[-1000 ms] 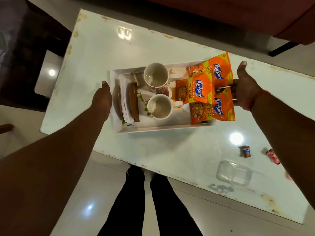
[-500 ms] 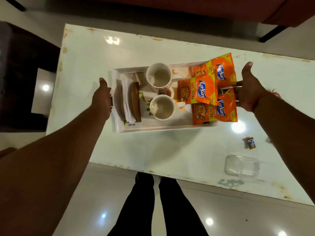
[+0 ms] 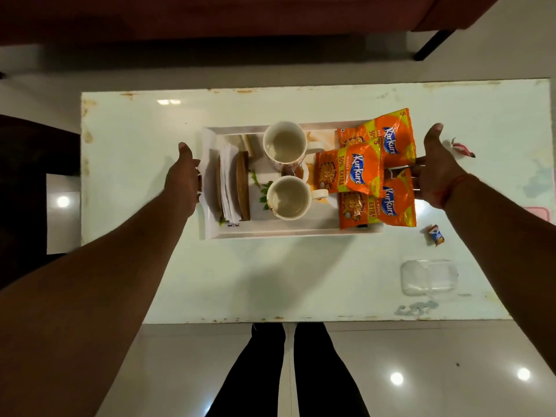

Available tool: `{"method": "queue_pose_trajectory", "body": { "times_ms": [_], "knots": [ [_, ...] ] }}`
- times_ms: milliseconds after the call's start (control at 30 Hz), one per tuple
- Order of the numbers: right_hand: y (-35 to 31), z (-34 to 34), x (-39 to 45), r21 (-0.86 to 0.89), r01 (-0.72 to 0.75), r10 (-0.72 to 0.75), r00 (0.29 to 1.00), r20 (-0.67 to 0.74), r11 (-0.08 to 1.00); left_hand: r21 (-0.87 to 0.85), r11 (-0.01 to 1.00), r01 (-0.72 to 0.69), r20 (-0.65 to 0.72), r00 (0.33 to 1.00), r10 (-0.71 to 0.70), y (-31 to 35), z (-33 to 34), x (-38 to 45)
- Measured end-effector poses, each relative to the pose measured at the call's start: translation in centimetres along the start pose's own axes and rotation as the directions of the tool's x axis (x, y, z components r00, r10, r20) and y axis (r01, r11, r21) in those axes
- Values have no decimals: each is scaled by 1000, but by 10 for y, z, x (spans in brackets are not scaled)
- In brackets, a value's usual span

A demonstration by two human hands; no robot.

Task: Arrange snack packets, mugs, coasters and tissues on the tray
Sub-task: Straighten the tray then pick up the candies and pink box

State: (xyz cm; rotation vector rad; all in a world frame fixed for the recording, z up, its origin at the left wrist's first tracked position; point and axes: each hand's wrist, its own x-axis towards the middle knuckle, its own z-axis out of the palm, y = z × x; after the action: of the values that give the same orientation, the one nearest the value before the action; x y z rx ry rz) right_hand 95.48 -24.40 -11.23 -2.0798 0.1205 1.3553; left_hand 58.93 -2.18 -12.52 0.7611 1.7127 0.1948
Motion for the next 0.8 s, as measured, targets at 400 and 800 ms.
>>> {"method": "queue_pose_trajectory", "body": {
  "times_ms": [400, 800],
  "knots": [
    [5, 7, -4, -41, 35, -36, 999, -24, 999, 104, 995, -8, -29, 1000, 11, 4, 4, 1],
    [45, 39, -40, -830, 349, -778, 609, -153, 436, 804, 47, -593, 316, 493, 811, -8, 39, -59]
  ]
}}
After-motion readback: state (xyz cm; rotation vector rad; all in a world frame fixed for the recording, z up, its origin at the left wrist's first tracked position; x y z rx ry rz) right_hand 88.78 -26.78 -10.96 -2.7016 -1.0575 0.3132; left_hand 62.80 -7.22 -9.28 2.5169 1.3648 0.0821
